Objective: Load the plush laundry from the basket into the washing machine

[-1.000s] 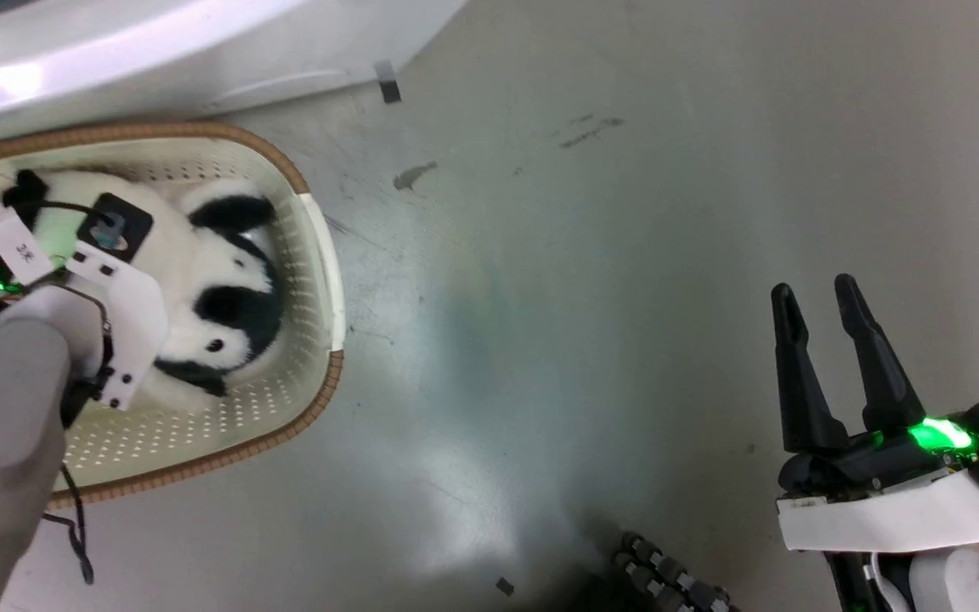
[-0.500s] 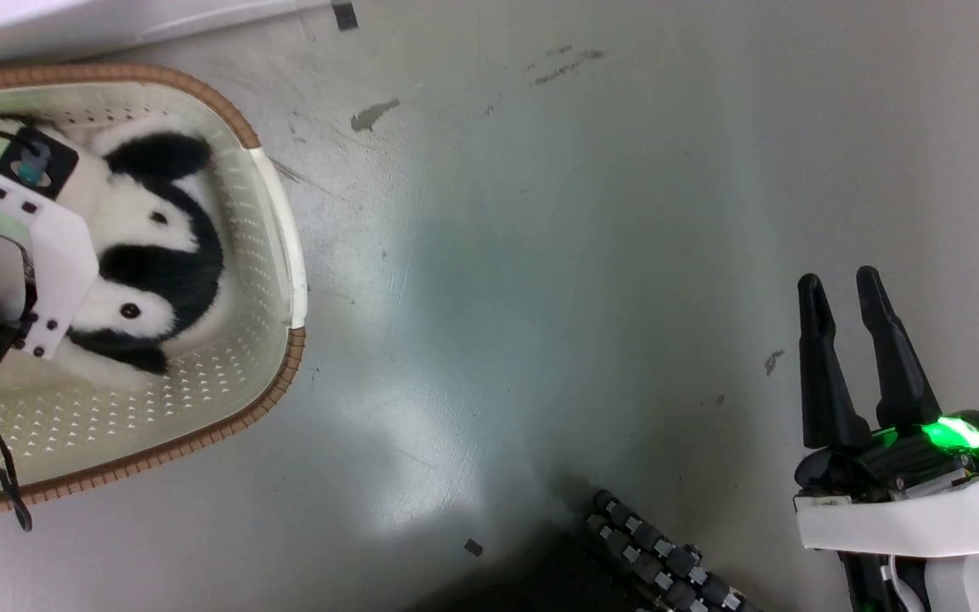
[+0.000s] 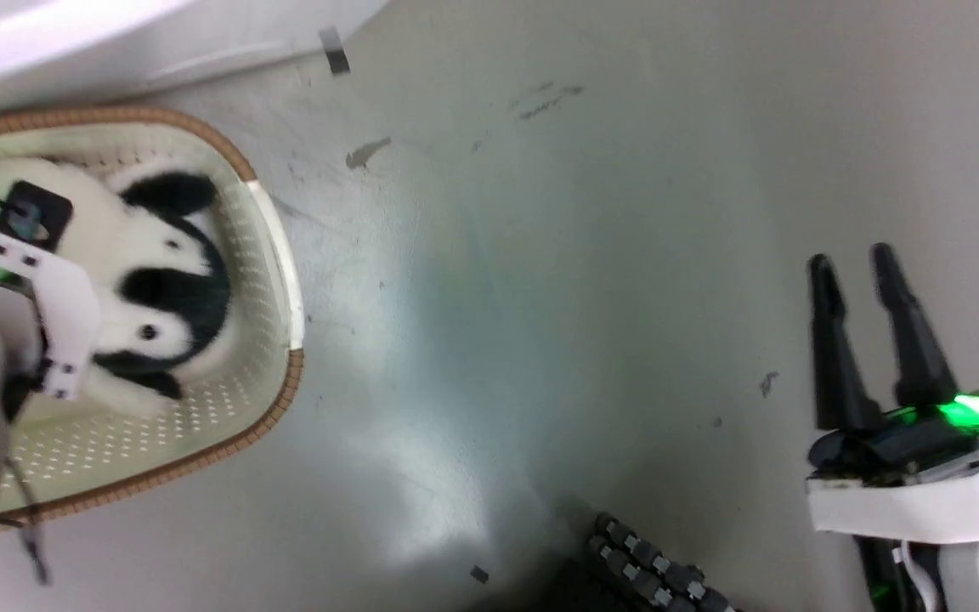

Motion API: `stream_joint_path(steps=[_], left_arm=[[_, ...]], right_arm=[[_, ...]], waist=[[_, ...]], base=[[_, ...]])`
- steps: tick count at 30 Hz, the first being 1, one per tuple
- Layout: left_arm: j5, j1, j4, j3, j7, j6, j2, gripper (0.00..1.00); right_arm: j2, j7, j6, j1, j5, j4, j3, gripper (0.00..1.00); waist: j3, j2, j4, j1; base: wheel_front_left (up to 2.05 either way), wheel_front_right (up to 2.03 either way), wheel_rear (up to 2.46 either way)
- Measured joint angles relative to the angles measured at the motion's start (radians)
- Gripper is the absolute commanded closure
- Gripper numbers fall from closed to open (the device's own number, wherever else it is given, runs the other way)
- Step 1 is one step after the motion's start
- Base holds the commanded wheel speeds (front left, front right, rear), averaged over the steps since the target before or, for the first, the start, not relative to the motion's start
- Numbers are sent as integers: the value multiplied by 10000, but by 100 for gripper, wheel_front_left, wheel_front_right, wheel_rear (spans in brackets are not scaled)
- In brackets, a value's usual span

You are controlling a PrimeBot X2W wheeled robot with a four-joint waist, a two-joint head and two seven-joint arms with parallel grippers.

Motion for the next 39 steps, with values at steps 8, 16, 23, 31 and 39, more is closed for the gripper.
stream_joint_path(steps=[8,16,23,31,39], left_arm=[[-719,690,512,339,-2130,199,-1613,100],[-1110,1708,999,351,-4178,-59,-2650,100],[-1327,2871,384,568,-4851,-48,-3279,100],[-922,4795,-3613,2295,-4915,819,-3114,100],[-113,6161,-6882,4126,-4915,978,-3122,100]], right_arm=[[-2,0,0,45,-1118,176,-859,0],[-2,0,0,410,-1923,504,-1214,0],[-2,0,0,907,-2270,663,-1377,0],[-2,-2,0,1180,-2383,746,-1567,0],[0,-2,-2,1206,-2383,740,-1417,0]], waist=[[-1443,0,760,0],[-3450,0,1701,-1],[-5142,0,2540,-2],[-6289,0,3612,-3],[-6414,0,4091,-1]], base=[[0,0,0],[0,0,0],[0,0,0],[0,0,0],[0,0,0]])
